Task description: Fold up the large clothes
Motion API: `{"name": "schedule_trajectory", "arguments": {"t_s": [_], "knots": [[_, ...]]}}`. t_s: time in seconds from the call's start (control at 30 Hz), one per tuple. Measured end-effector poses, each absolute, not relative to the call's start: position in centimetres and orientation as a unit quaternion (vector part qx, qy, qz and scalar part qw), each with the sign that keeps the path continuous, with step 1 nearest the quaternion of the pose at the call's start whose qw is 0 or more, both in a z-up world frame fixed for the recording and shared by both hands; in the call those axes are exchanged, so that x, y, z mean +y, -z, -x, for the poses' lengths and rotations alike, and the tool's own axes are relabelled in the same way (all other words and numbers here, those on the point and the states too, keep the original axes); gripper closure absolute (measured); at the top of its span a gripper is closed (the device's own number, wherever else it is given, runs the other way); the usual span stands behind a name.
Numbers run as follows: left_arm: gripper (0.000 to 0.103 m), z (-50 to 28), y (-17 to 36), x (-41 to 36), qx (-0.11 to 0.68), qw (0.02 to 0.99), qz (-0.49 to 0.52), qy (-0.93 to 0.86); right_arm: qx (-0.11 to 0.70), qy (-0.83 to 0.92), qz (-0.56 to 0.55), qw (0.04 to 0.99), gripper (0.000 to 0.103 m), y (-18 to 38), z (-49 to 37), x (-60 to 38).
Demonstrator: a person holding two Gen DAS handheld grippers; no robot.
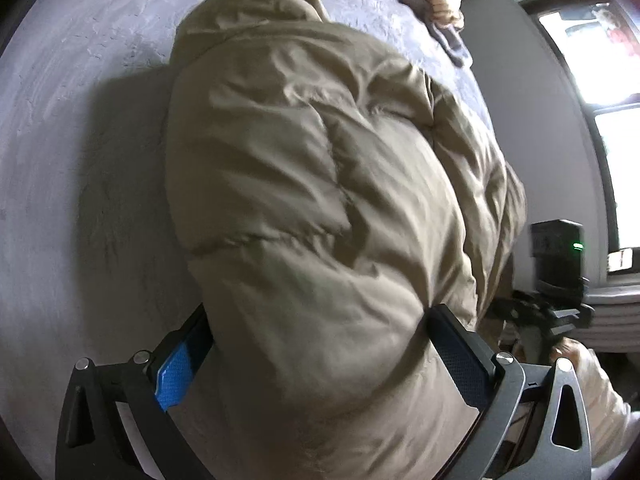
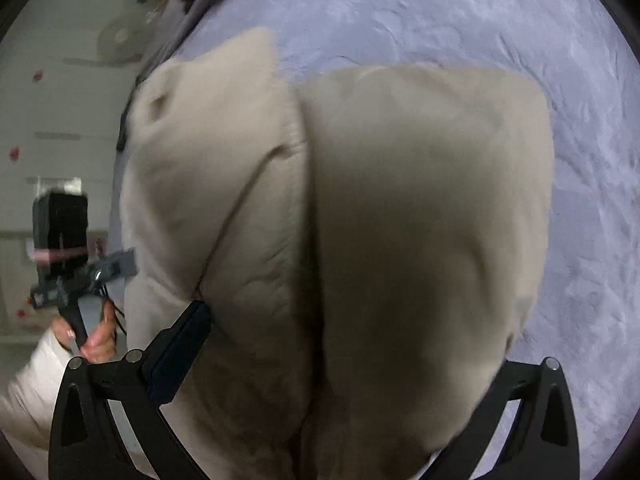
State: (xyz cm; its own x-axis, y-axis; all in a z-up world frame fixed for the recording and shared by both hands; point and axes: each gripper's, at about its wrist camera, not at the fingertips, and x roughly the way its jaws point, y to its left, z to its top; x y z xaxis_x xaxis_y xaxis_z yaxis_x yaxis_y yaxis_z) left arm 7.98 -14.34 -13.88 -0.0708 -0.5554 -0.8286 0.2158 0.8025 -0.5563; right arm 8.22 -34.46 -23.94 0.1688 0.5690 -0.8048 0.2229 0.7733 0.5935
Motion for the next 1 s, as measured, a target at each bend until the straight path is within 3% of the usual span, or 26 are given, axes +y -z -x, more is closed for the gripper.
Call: {"name": "schedule_trajectory", "arguments": {"t_s": [0.17,0.3,0.57,0.67,0.7,0.73,0.83,1.0], "knots": [[0.0,-9.4,17.0,-13.1,0.684,0.634,0.185,0.309,0.62,-0.106,-0.394,0.67,0.0,26.9,-8.5,-37.5],[0.0,-9.7,19.6,-14.3,0.691,0.6,0.237,0.328,0.622,-0.138,-0.397,0.66,0.0,27.5,-9.6,-37.0],[0.0,-9.1,20.1,-15.4,0.693,0.602,0.24,0.317,0.617,-0.155,-0.435,0.638,0.0,29.8,-11.6,-36.3],[0.01,-8.2,17.9,-15.8,0.678,0.628,0.213,0.315,0.612,-0.146,-0.449,0.634,0.001,29.8,-11.9,-36.2],[0.015,-8.0,17.3,-16.3,0.673,0.635,0.207,0.316,0.609,-0.149,-0.457,0.63,0.006,29.7,-11.7,-36.4],[0.018,-7.8,16.7,-16.2,0.67,0.639,0.205,0.318,0.603,-0.157,-0.471,0.624,0.019,29.5,-11.5,-36.7],[0.028,-7.6,14.9,-16.6,0.657,0.649,0.203,0.326,0.585,-0.179,-0.496,0.616,0.044,28.5,-11.3,-37.5],[0.028,-7.0,11.4,-16.7,0.63,0.667,0.198,0.346,0.574,-0.199,-0.482,0.631,0.048,25.8,-12.1,-36.8]]}}
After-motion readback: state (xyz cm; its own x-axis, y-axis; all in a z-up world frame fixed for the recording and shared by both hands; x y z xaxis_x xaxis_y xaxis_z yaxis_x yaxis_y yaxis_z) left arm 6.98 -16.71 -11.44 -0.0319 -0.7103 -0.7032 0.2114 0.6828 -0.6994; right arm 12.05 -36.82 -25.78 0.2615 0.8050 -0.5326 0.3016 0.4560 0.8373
